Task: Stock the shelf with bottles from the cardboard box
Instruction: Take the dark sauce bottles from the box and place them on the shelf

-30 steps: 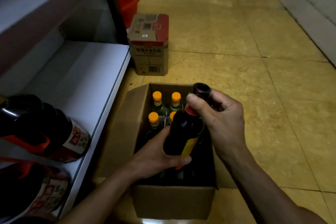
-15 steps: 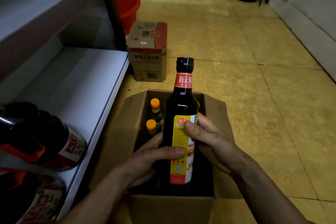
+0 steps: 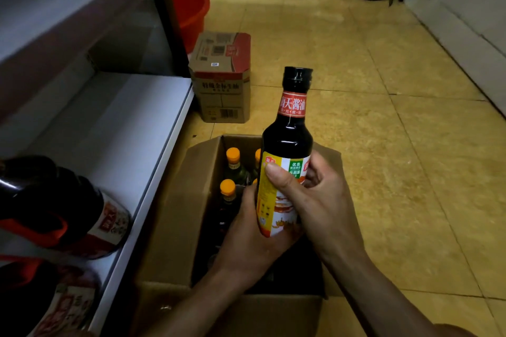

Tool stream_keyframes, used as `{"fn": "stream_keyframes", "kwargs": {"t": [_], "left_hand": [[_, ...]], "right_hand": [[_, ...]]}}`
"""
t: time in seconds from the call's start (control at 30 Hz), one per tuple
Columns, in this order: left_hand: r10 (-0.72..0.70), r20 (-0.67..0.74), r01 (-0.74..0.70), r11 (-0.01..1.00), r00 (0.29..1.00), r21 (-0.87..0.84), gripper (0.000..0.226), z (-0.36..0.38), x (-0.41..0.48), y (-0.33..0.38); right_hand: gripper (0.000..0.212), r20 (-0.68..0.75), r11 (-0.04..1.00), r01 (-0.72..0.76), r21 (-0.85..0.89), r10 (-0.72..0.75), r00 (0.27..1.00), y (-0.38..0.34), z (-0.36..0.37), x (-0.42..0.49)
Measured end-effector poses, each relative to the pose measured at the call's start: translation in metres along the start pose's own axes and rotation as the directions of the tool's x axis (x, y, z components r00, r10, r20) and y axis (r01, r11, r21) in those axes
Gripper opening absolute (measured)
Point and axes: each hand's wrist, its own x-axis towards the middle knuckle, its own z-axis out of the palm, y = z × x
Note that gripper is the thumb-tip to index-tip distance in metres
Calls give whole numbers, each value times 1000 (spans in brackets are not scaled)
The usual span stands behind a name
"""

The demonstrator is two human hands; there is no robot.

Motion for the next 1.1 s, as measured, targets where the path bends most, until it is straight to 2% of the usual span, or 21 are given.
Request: {"fn": "stream_keyframes", "kwargs": {"t": [0.07,0.23,0.37,0.5,0.67,0.77,0.87,1.1], "left_hand": [[-15,-3,15,1000,1000,-10,83,-1,0,-3],[-86,152,111,979,985,-168,68,-23,1,3],[-122,345,255,892,931,-373,76,-35,0,10],[-82,439,289,857,894,-428,70,-41,0,15],[-95,369,250,881,925,-402,64,-35,0,14],[-91,271,181,927,958,-329,64,-28,0,14],[-46,196,101,955,979,-279,55,-23,0,14],[-17,136,53,962,991,-267,58,-21,5,5]], "right_hand": [[62,15,1000,4,-27,-3,1000,1,0,0],[53,146,999,20,25,-23,989,4,-14,7],[50,329,994,-101,48,80,941,1,-19,5],[55,434,979,-185,87,130,891,3,-18,1],[48,411,979,-166,114,106,905,4,-17,4],[47,333,979,-146,145,91,939,10,-16,6],[46,309,974,-154,168,96,946,16,-16,7],[45,310,974,-191,125,145,939,25,-11,13]]}}
